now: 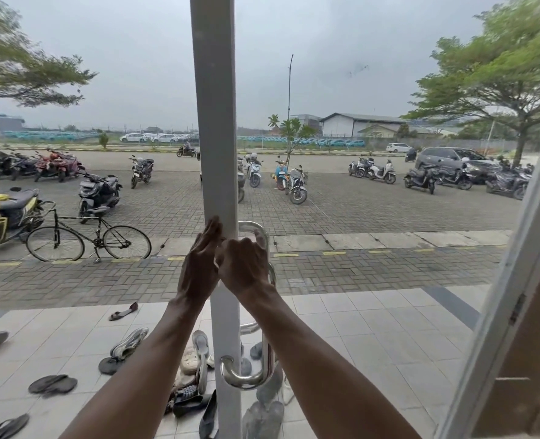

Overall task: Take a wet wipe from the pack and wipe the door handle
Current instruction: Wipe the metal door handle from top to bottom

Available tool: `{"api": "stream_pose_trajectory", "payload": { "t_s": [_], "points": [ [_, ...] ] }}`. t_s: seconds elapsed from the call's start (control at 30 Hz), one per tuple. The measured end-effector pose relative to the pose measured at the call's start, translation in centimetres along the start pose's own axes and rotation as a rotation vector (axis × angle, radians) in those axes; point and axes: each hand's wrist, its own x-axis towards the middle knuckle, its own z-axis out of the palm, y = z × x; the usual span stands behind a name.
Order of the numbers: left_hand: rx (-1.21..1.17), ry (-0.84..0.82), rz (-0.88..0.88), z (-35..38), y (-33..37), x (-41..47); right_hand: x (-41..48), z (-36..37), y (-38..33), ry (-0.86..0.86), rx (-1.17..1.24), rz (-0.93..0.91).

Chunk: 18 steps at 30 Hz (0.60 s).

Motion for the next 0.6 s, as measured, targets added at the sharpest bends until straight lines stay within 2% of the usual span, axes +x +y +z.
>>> {"api": "stream_pose_trajectory", "payload": {
  "t_s": [0.1,0.33,0.6],
  "points": [
    [-0.006,0.019,-0.025,0.4,0.3,-0.1,-0.7,-0.6,0.9,0.016,0.03,0.007],
    [-0.017,0.028,-0.038,0.7,0.2,-0.3,1.3,-1.1,-1.3,-0.08,-0.015,0.01],
    [0.039,-0.01,-0.038,0.7,-1.0,-0.4,0.6,0.1,-0.2,0.03,-0.088,-0.064]
  ]
}}
